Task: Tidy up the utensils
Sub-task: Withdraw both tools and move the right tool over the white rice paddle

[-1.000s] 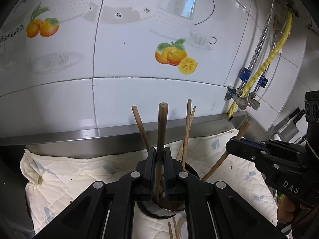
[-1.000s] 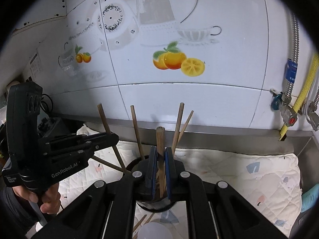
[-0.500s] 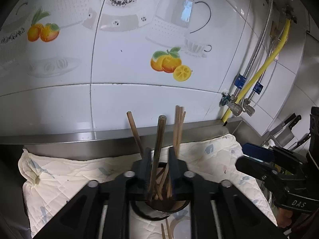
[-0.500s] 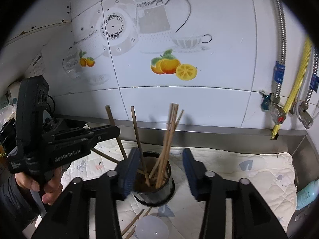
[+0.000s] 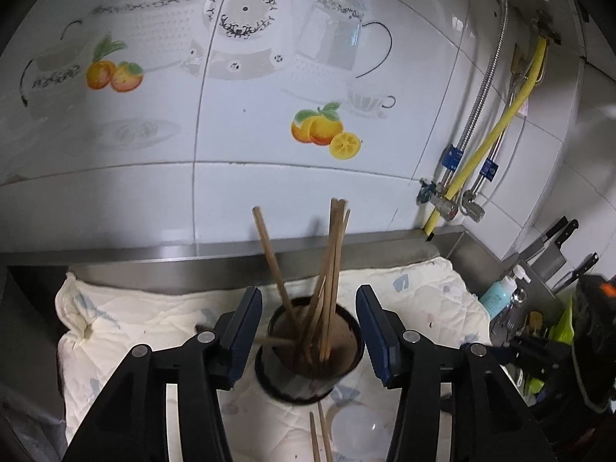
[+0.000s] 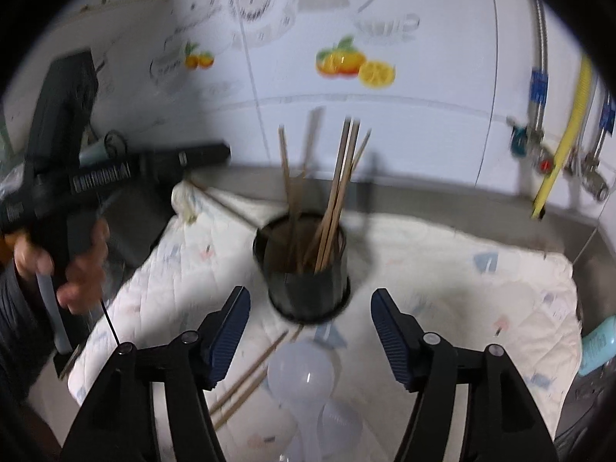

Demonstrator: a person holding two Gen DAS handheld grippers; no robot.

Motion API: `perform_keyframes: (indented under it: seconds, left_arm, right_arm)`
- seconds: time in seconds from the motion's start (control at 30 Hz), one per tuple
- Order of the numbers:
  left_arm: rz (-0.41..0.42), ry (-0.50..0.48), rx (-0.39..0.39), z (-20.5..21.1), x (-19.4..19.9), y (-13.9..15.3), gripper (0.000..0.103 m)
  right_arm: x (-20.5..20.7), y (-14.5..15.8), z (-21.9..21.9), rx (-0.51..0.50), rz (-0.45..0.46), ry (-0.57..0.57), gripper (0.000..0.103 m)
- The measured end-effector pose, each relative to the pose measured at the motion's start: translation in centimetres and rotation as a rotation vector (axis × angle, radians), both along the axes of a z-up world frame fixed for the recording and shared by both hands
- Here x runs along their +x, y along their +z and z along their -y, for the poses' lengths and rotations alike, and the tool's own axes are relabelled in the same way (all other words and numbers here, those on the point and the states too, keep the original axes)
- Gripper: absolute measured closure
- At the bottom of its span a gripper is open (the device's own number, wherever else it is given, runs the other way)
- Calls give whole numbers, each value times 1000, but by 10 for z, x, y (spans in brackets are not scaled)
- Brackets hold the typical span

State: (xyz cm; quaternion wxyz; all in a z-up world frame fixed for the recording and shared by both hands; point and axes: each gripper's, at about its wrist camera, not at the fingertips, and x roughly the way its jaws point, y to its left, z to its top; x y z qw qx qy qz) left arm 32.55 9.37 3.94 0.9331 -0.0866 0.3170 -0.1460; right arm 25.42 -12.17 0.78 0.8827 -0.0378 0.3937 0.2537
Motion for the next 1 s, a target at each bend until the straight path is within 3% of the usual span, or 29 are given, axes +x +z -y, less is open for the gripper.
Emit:
perform_keyframes:
  seconds: [0.3, 0.6, 1.0]
  left_arm:
    - [-34, 17, 2, -9, -31, -12, 46]
    - [-92, 20, -6, -15, -51, -33, 46]
    - [-167, 43, -17, -29, -54, -65, 46]
  right_arm:
    - [-20, -50, -6, -48, -154, 75, 26]
    - [-15, -98, -11, -89, -291, 117, 25]
    - [4, -124, -17, -138, -349, 175, 22]
